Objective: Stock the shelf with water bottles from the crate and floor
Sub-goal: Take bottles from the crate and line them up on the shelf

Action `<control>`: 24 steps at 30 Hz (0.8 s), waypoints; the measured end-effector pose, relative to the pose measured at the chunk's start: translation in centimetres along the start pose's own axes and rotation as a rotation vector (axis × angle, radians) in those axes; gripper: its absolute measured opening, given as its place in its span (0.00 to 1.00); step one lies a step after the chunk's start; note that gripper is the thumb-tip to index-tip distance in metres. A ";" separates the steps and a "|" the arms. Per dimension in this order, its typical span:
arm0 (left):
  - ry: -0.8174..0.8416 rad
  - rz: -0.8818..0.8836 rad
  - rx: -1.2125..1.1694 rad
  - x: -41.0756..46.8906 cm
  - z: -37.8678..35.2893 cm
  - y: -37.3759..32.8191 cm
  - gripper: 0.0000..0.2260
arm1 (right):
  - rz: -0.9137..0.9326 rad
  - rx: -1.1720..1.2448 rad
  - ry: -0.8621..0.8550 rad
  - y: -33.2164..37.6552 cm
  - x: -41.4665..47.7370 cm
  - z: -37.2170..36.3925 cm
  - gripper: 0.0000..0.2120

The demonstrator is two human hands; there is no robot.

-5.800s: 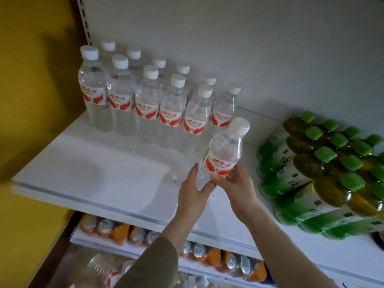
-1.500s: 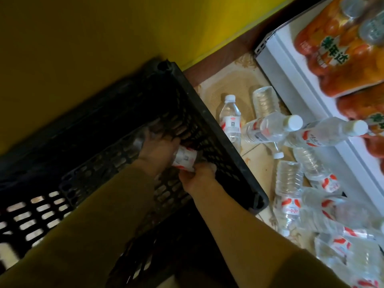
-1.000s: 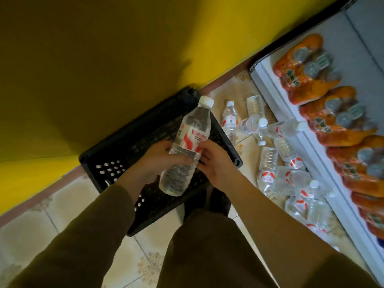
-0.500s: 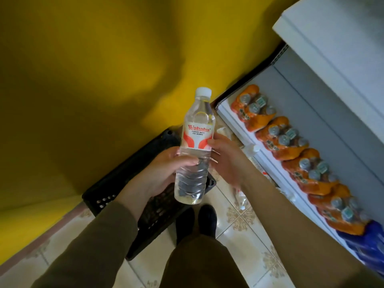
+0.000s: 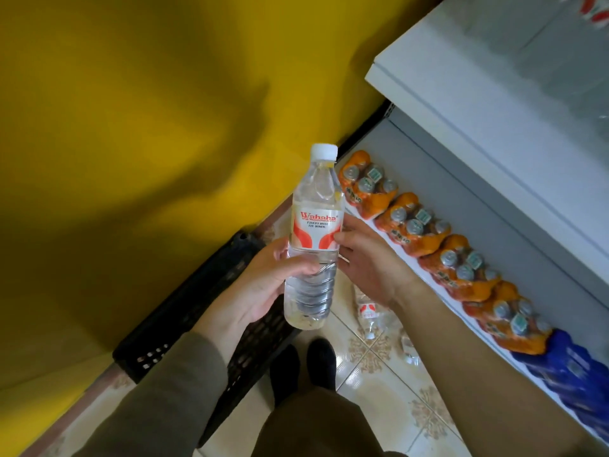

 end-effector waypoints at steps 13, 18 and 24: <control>-0.018 0.031 0.064 4.2 -4.8 -3.6 0.27 | -0.035 -0.227 -0.006 5.1 -1.9 4.8 0.21; -0.256 -0.133 0.117 5.2 -6.7 -6.7 0.13 | -0.011 -0.292 -0.083 7.2 -1.8 6.5 0.19; -0.250 -0.037 0.187 7.0 -7.5 -7.0 0.27 | 0.029 0.098 0.011 9.4 -0.6 7.1 0.26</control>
Point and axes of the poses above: each hand's wrist, its own x-axis towards the middle knuckle, its own z-axis out of the back of the hand, y = z × x, the point moved 10 cm from there along x, towards the middle knuckle, and after that the axes turned 6 degrees about x, right-handed, at the moved point
